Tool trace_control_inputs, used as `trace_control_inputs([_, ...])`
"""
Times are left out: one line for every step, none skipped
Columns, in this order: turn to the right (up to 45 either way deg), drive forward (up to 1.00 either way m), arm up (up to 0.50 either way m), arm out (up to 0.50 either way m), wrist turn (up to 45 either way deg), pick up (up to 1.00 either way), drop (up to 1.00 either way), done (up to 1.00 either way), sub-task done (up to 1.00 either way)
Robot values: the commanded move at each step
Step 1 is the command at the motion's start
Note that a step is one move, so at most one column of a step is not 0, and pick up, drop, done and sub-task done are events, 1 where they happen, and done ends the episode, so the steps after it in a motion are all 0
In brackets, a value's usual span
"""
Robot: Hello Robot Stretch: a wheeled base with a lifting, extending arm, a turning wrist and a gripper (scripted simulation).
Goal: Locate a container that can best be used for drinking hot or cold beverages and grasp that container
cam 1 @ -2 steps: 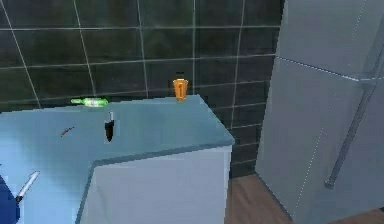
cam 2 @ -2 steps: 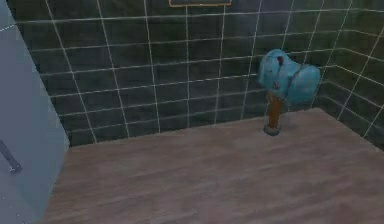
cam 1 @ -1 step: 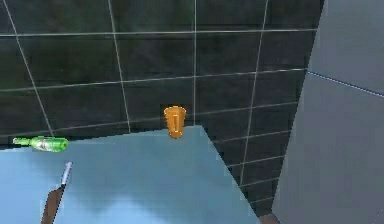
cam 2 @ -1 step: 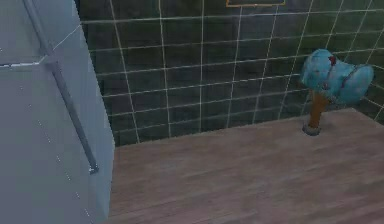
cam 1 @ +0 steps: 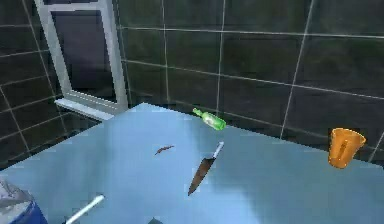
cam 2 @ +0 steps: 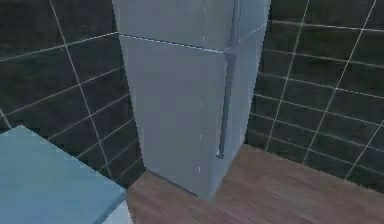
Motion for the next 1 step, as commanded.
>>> trace_control_inputs([-45.0,0.0,0.0,0.0,0.0,0.0,0.0,0.0,0.0])
